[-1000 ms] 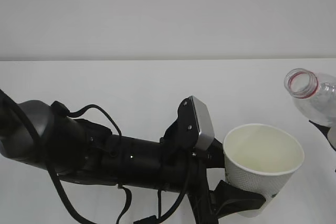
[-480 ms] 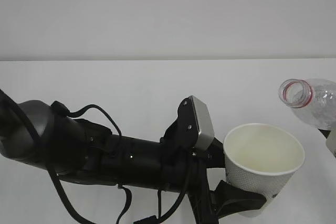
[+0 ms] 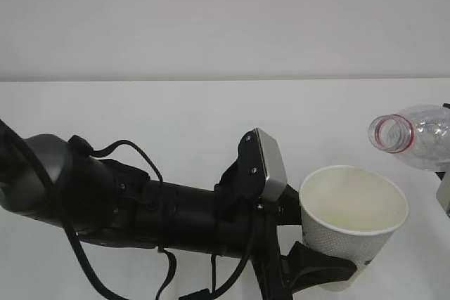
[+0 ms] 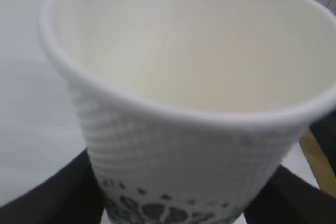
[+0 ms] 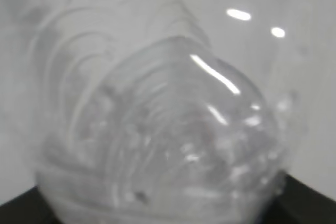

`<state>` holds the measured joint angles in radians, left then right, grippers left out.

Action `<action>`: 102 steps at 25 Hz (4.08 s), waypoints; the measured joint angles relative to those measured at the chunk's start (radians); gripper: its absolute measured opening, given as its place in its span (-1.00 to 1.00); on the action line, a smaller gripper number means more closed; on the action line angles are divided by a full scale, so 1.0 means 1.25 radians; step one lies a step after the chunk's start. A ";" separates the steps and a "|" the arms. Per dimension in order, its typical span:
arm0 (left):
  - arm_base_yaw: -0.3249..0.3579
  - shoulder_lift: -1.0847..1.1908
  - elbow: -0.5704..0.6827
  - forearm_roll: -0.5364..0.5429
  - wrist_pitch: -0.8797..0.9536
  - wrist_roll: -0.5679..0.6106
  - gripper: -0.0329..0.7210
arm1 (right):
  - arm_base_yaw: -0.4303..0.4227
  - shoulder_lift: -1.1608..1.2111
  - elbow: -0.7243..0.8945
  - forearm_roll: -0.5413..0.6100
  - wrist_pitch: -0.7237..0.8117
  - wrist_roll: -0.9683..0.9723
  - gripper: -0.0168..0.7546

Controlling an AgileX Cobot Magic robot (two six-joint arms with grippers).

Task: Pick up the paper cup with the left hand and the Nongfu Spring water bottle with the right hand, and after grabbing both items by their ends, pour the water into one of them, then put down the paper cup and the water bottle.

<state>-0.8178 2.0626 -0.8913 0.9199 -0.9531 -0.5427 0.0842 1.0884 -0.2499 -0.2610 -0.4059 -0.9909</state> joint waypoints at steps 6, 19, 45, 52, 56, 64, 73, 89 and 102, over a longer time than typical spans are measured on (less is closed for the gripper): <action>0.000 0.000 0.000 0.000 0.000 0.000 0.47 | 0.000 0.000 0.000 0.008 0.000 -0.034 0.30; 0.000 0.000 0.000 0.000 0.000 0.000 0.46 | 0.000 0.000 0.000 0.035 -0.020 -0.097 0.30; 0.000 0.000 0.000 0.000 -0.001 0.000 0.46 | 0.000 0.000 0.000 0.104 -0.060 -0.217 0.30; 0.000 0.000 0.000 0.000 -0.001 0.000 0.46 | 0.000 0.000 0.000 0.105 -0.067 -0.244 0.30; 0.000 0.000 0.000 -0.001 -0.001 0.000 0.46 | 0.000 0.000 0.000 0.106 -0.075 -0.249 0.30; 0.000 0.000 0.000 -0.001 -0.003 0.000 0.46 | 0.000 0.000 0.000 0.106 -0.078 -0.277 0.30; 0.000 0.000 0.000 -0.001 -0.006 0.000 0.46 | 0.000 0.000 0.000 0.106 -0.078 -0.285 0.30; 0.000 0.000 0.000 -0.001 -0.006 0.000 0.46 | 0.000 0.000 0.000 0.106 -0.078 -0.324 0.30; 0.000 0.000 0.000 -0.001 -0.008 0.000 0.46 | 0.000 0.000 0.000 0.106 -0.078 -0.354 0.30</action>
<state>-0.8178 2.0626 -0.8913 0.9185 -0.9630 -0.5427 0.0842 1.0884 -0.2499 -0.1284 -0.5034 -1.4337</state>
